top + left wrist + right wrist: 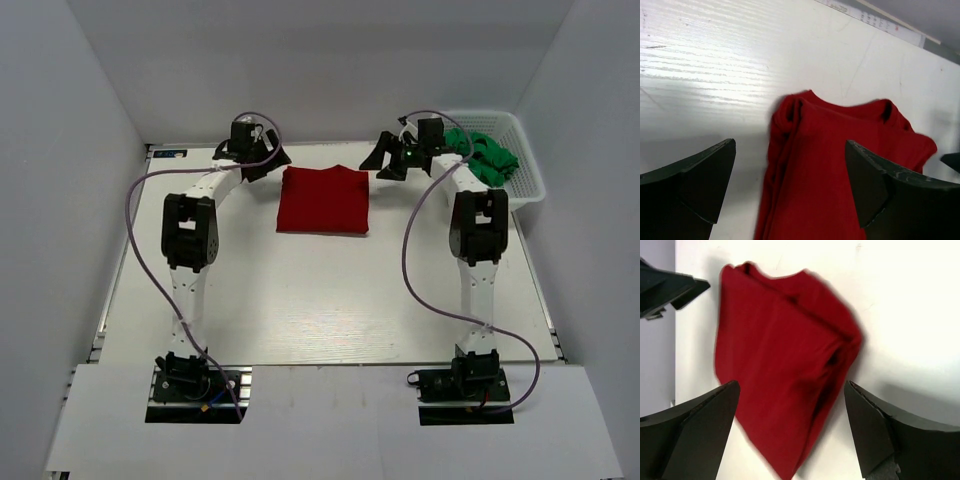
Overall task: Fold and stack the t-shirts
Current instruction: Fold the long partially folded tshirt into a neat square
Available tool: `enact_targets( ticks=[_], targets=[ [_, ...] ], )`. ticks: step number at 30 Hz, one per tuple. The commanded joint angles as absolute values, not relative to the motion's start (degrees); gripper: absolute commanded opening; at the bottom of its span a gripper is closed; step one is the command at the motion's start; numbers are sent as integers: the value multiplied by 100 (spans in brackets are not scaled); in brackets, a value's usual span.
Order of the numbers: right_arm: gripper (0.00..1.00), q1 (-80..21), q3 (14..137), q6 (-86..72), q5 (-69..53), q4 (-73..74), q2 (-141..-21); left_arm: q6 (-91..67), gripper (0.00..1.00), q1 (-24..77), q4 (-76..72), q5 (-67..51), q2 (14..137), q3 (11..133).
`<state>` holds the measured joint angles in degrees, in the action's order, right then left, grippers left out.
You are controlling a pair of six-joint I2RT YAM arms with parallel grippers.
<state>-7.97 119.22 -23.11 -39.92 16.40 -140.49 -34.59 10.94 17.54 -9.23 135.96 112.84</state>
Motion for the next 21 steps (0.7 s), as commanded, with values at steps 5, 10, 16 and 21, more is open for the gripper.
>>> enact_targets(
  ticks=[5,10,16,21],
  targets=[
    [90,-870,10381,-1591,-3701,1818,-11718,-2172,100,1248,2477,-1266,12480,10811],
    [90,-888,8749,-1459,-2919,1776,-10540,-1741,100,1424,3014,-1160,12428,10442],
    [90,-835,7665,-1512,-2171,1686,-8966,-1687,93,1556,3260,-818,12691,10441],
    [90,-817,7418,-1529,-1539,1898,-8219,-1363,80,1766,3339,-686,13025,10590]
  ],
)
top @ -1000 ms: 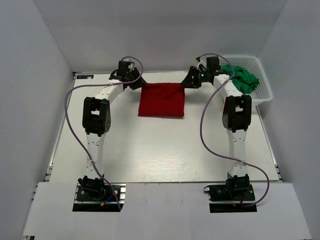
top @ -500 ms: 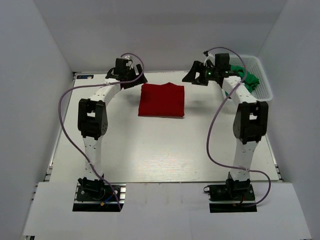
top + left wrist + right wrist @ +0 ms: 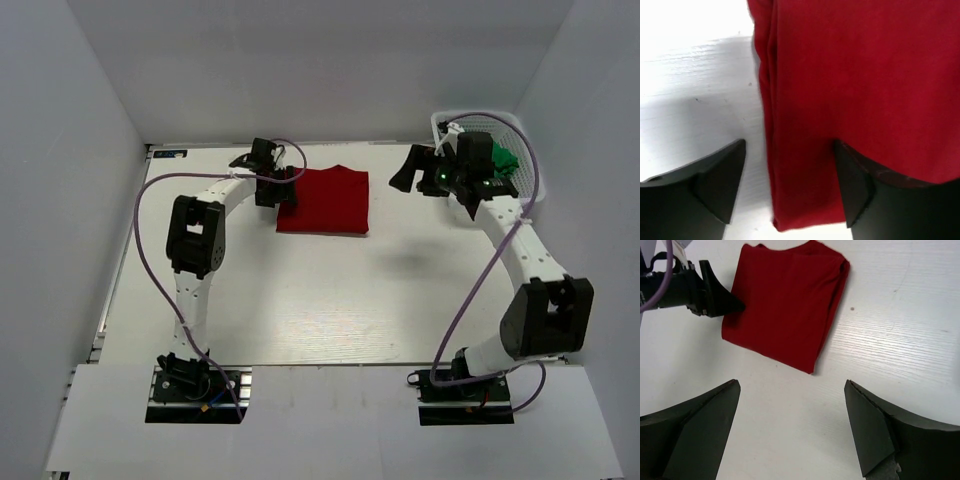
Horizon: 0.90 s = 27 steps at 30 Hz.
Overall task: Fold and stack the t-shirts
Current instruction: Fold the long partially folded tshirt into a neat square, then put the neatly folded tshirt into the corner of the board with the left arm
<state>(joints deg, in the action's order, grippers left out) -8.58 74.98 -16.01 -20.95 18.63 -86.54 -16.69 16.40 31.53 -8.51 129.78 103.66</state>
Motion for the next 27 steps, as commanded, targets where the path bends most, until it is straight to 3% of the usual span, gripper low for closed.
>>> enact_targets(
  ticks=[1,3,4,6,9,10,27],
  targets=[
    [90,-817,7427,-1477,-1460,1977,-8096,-1362,77,1845,3392,-477,13165,10695],
    [90,-817,7497,-1494,-751,2239,-7893,-1362,70,1907,3724,-169,13350,10889],
    [90,-817,7506,-1538,-547,2372,-7710,-1415,55,1907,3831,216,13446,11090],
    [90,-800,7436,-1582,364,2391,-7297,-1415,36,1960,3990,447,13675,11284],
    [90,-782,7286,-1608,1105,2364,-6822,-1468,23,1960,4052,535,13737,11338],
    [90,-800,7190,-1617,1342,2364,-6751,-1468,0,1960,4052,632,13737,11338],
    [90,-756,7163,-1397,1784,2584,-6495,254,0,362,3146,2363,12182,10740]
  ],
)
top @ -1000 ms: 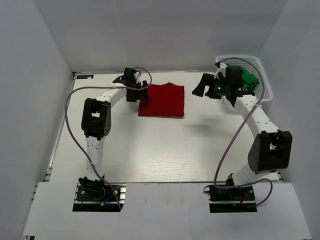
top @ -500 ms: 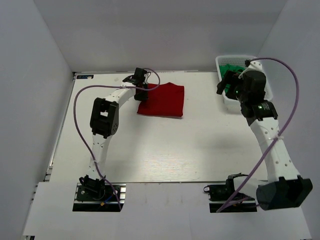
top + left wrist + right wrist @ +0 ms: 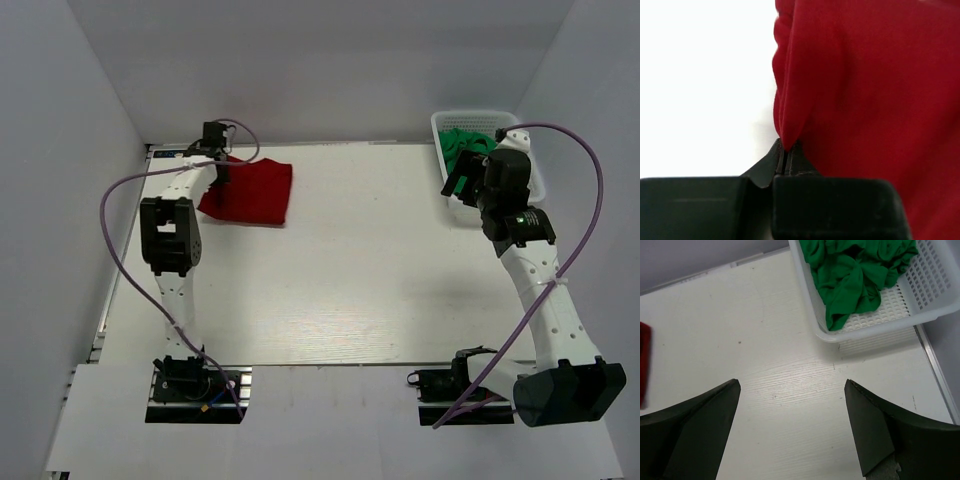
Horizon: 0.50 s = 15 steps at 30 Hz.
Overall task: Fold and stack the t-shirts
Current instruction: Put the neatly folded tshirt into the corner of the board with the left arm
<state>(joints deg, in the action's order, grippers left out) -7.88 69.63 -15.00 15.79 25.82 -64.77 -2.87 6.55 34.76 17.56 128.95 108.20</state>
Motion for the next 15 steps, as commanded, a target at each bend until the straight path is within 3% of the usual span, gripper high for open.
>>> enact_targets(
  ticks=[1,15],
  targets=[
    [90,-773,7154,-1406,1802,2567,-6521,377,0,265,3094,2434,12182,10801],
    [90,-747,7304,-1573,1468,2540,-6530,765,0,-799,3647,1662,13517,13182]
  ],
)
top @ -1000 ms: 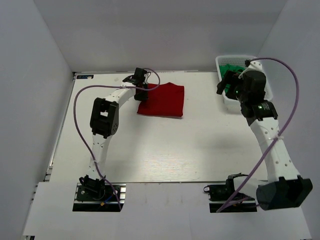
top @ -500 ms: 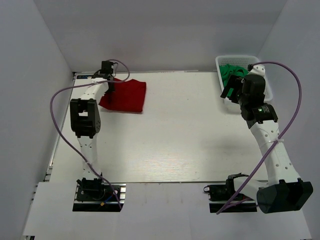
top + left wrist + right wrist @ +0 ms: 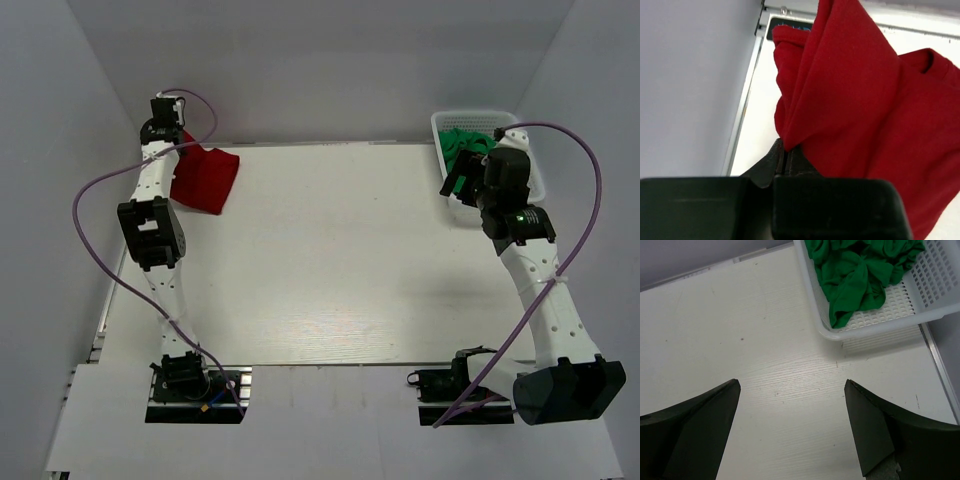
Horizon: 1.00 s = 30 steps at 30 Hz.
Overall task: Fold and stack the t-shirts
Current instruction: Put the neatly folded tshirt into the corner of the board with the left arm
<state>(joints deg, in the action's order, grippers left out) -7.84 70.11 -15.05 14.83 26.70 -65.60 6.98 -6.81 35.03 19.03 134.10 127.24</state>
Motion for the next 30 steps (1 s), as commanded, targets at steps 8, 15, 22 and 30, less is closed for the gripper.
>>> enact_targets(
  ticks=[8,15,22,30],
  targets=[
    [90,-765,7374,-1643,1363,2487,-6565,379,0,-1186,3788,1652,13808,13482],
    [90,-756,7357,-1652,1275,2584,-6600,185,83,-1239,3665,2013,13668,13325],
    [90,-765,7339,-1661,1090,2593,-6583,44,100,-1099,3647,2013,13272,13263],
    [90,-765,6988,-1793,449,2531,-6601,-1063,100,-616,3780,449,11832,12141]
  ],
)
